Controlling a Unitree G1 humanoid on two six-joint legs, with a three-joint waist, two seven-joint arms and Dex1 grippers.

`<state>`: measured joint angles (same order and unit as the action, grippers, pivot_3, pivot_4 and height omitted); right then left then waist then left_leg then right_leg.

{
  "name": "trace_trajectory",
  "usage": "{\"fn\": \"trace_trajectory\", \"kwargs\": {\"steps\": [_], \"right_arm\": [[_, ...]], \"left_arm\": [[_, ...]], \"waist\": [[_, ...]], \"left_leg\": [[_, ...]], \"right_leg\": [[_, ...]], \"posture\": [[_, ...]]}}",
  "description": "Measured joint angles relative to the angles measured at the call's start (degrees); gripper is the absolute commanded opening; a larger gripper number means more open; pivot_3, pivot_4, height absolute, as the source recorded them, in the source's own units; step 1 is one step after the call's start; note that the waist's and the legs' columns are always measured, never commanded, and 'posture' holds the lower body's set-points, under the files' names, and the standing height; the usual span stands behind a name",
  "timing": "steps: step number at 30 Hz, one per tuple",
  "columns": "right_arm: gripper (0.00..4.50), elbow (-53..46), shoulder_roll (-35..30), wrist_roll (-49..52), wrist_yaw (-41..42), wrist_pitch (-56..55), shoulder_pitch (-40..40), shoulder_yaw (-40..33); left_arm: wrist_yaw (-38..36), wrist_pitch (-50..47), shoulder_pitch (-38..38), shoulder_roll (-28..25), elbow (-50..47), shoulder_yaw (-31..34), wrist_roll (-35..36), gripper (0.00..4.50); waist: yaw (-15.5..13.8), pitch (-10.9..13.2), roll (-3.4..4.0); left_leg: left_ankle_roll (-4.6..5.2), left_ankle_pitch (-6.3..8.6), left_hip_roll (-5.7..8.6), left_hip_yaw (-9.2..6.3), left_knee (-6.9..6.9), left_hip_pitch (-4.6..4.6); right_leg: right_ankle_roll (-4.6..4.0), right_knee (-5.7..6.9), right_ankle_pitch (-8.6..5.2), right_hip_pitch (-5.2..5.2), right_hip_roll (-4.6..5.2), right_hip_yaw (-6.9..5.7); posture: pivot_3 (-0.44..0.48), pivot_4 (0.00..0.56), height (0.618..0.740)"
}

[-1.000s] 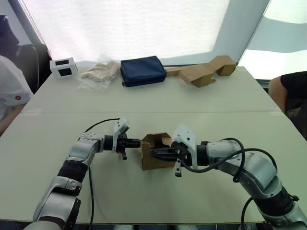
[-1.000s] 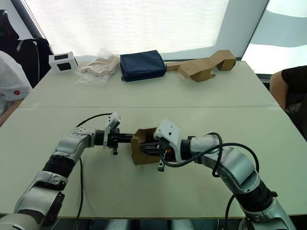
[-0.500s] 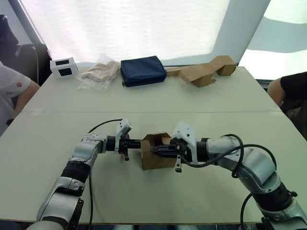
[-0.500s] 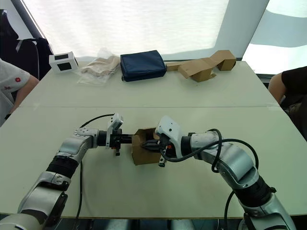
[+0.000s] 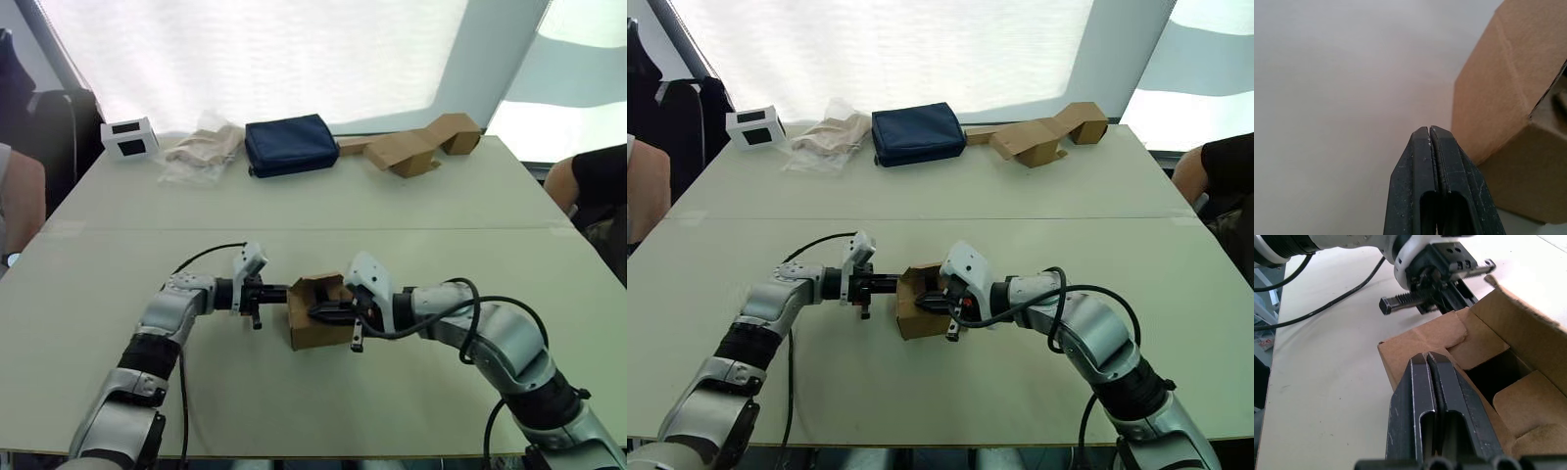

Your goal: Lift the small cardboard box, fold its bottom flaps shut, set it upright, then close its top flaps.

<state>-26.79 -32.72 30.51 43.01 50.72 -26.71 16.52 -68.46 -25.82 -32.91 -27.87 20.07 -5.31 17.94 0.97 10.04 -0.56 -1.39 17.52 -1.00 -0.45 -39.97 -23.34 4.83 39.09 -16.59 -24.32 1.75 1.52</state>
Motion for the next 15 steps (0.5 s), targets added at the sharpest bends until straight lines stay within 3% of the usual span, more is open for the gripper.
{"fn": "trace_trajectory", "kwargs": {"steps": [4, 8, 12, 15], "right_arm": [[0.0, 0.1, 0.09, 0.0, 0.08, -0.07, -0.01, -0.24], [0.0, 1.07, 0.07, -0.19, 0.28, -1.15, 0.19, -1.02], [0.0, 1.74, 0.14, -0.57, 0.75, -1.93, 0.22, -1.11], [0.0, 2.17, 0.14, -1.03, 1.05, -2.51, 0.22, -1.1]], "left_arm": [[1.2, -3.29, 2.72, -4.93, -5.97, 4.0, 2.03, 0.01], [1.04, -15.0, 9.36, -10.87, -24.74, 7.67, 10.89, 0.01], [3.39, -21.98, 13.95, -11.85, -36.2, 8.31, 17.0, 0.01], [5.63, -23.39, 14.57, -10.74, -38.34, 7.58, 17.84, 0.01]], "waist": [[-0.06, 0.0, 0.0], [-0.15, 0.0, 0.0], [-0.21, 0.0, 0.0], [-0.18, 0.0, 0.0]], "left_leg": [[0.0, 0.0, -0.03, 0.0, 0.0, -0.01], [0.0, 0.0, -0.01, 0.0, 0.02, -0.02], [-0.01, 0.0, 0.0, 0.0, 0.02, 0.0], [-0.01, 0.0, 0.0, 0.0, 0.02, 0.01]], "right_leg": [[0.0, 0.0, 0.0, 0.0, 0.05, 0.0], [0.0, -0.03, 0.0, 0.02, 0.19, 0.04], [0.0, -0.02, 0.0, 0.05, 0.24, 0.02], [0.0, -0.02, 0.0, 0.04, 0.16, 0.01]], "posture": [[0.0, 0.15, 0.74], [0.0, 0.15, 0.74], [0.0, 0.15, 0.74], [0.0, 0.15, 0.74]]}}
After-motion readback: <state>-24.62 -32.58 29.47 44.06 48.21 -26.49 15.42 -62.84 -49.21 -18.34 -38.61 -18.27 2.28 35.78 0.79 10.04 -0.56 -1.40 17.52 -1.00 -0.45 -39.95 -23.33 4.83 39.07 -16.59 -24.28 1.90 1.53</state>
